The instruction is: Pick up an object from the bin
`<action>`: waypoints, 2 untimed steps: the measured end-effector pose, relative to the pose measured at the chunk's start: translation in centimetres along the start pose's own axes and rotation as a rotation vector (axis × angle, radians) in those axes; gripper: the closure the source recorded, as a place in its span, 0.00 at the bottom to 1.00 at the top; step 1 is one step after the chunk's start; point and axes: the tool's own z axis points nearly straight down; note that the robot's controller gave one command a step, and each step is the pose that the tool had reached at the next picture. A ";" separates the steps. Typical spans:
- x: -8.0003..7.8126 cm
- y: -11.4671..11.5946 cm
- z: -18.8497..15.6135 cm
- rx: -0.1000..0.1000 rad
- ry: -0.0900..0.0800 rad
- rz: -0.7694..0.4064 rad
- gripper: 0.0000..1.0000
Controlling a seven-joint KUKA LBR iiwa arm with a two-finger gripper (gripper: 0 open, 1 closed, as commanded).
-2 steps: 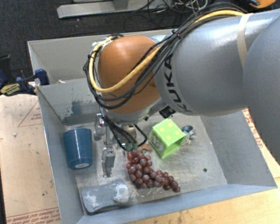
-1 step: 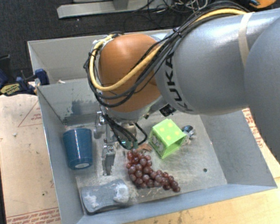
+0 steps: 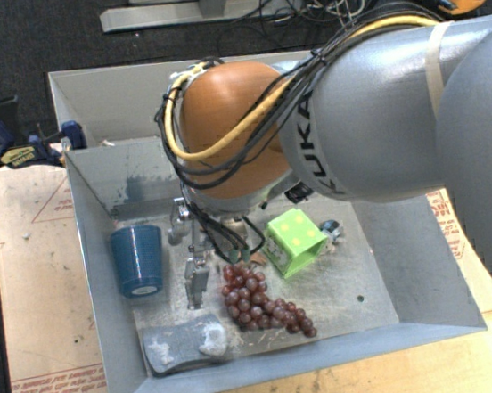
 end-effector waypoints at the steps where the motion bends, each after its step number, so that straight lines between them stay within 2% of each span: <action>1: -0.1 -3.0 -0.5 0.002 0.001 -0.078 0.00; 2: -0.7 -6.6 1.5 0.001 -0.002 0.082 0.00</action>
Offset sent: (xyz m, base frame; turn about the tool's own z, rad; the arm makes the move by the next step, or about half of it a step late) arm 0.0157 -0.0953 -0.0367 0.0624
